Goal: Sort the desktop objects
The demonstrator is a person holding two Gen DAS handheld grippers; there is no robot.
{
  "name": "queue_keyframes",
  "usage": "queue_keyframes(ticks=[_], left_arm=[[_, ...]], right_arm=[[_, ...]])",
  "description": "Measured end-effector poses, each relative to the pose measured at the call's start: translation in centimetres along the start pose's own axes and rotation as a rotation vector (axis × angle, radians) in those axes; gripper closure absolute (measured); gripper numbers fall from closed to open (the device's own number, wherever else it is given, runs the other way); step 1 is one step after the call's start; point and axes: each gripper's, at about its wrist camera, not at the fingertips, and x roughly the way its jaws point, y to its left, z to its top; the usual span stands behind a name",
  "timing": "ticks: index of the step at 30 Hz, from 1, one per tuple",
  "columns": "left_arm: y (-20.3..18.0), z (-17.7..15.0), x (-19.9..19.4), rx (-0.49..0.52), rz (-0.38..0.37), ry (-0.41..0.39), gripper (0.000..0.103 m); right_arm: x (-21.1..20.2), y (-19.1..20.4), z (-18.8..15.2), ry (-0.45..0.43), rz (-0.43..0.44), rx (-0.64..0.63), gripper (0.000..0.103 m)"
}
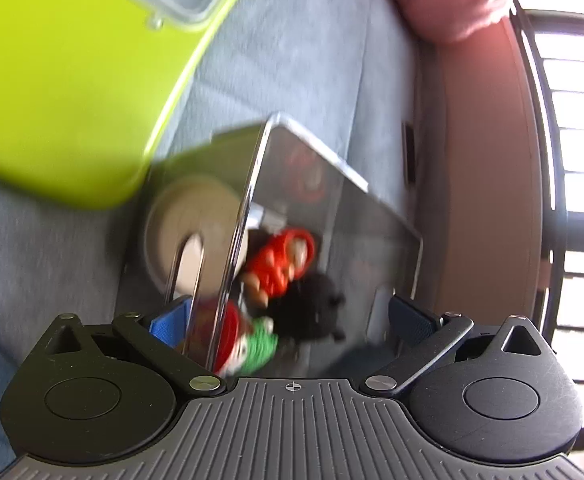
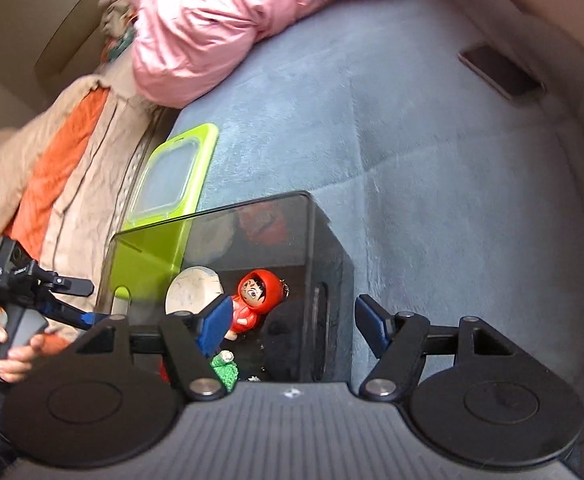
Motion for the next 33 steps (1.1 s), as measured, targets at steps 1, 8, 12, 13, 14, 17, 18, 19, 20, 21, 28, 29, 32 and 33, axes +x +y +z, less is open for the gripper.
queue_keyframes(ticks=[1, 8, 12, 13, 14, 17, 18, 19, 20, 21, 28, 29, 32, 33], left_arm=[[-0.2, 0.1, 0.0, 0.011, 0.004, -0.016, 0.002], [1.5, 0.3, -1.0, 0.014, 0.078, -0.043, 0.067], [1.7, 0.3, -1.2, 0.023, 0.077, -0.043, 0.067], [1.4, 0.3, -1.1, 0.040, 0.088, -0.045, 0.067], [1.0, 0.3, -1.1, 0.064, 0.104, -0.048, 0.067], [0.3, 0.3, -0.9, 0.103, 0.128, -0.063, 0.065], [0.2, 0.4, -0.9, 0.105, 0.131, -0.069, 0.063], [-0.1, 0.6, -1.0, 0.110, 0.138, -0.076, 0.062], [-0.4, 0.8, -1.0, 0.125, 0.148, -0.083, 0.062], [-1.0, 1.0, -1.0, 0.146, 0.158, -0.091, 0.060], [-3.7, 4.2, -0.3, 0.214, 0.197, -0.141, 0.052], [-4.1, 4.5, 0.0, 0.225, 0.204, -0.145, 0.047], [-4.8, 5.6, 0.8, 0.253, 0.215, -0.157, 0.044], [-4.8, 6.0, 1.1, 0.248, 0.211, -0.154, 0.044]], right_arm=[[0.4, -0.5, -0.1, 0.003, 0.006, 0.015, 0.032], [2.5, -3.1, -0.9, 0.057, 0.164, 0.094, 0.033], [4.9, -4.1, -0.7, 0.104, 0.178, 0.135, 0.036], [5.5, -4.2, -0.7, 0.124, 0.199, 0.145, 0.048], [6.0, -4.3, -0.8, 0.145, 0.220, 0.155, 0.071], [6.8, -4.0, -1.2, 0.134, 0.204, 0.133, 0.080], [6.8, -3.7, -1.3, 0.122, 0.192, 0.117, 0.081], [6.8, -3.5, -1.3, 0.108, 0.185, 0.104, 0.081], [6.7, -3.2, -1.3, 0.091, 0.184, 0.095, 0.081], [6.6, -3.0, -1.2, 0.077, 0.183, 0.085, 0.081], [6.5, -2.2, 1.9, 0.008, 0.158, 0.041, 0.081], [6.7, -2.0, 2.4, -0.008, 0.146, 0.036, 0.081], [7.4, -1.6, 4.0, -0.057, 0.120, 0.022, 0.081], [7.6, -1.6, 4.5, -0.075, 0.111, 0.017, 0.081]])
